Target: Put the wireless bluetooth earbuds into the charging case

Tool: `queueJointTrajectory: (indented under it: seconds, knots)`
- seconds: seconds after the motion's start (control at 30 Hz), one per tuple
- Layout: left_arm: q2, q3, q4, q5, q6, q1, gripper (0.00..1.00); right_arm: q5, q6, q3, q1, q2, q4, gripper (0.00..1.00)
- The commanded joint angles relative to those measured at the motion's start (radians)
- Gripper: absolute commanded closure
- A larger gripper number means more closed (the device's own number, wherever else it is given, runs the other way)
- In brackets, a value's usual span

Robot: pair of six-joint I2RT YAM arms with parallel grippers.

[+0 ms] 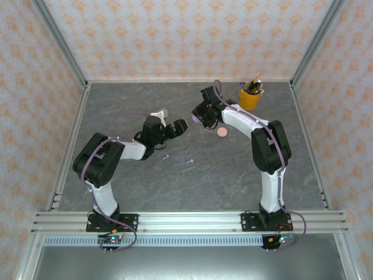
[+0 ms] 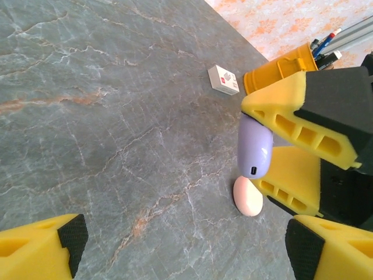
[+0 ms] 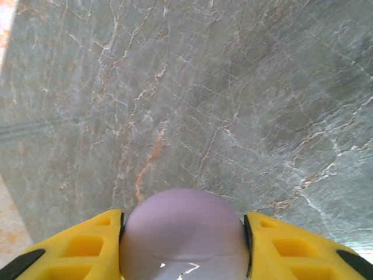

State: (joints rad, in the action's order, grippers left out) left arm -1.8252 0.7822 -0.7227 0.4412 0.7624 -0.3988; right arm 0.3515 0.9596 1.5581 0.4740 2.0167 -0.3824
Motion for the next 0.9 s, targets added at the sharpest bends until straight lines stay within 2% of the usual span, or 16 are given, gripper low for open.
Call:
queueJointTrajectory:
  seconds: [0.0,0.3,0.87]
  knots:
    - [-0.033,0.010,-0.128,0.002,0.006,-0.014,0.12,0.036,0.064,-0.017,-0.006,-0.047,0.054,0.56]
    - [-0.122,0.079,-0.162,0.006,0.011,-0.052,0.18,0.056,0.101,-0.031,-0.007,-0.052,0.082,0.56]
    - [-0.196,0.166,-0.184,-0.020,0.035,-0.055,0.28,0.072,0.117,-0.059,-0.007,-0.071,0.097,0.56]
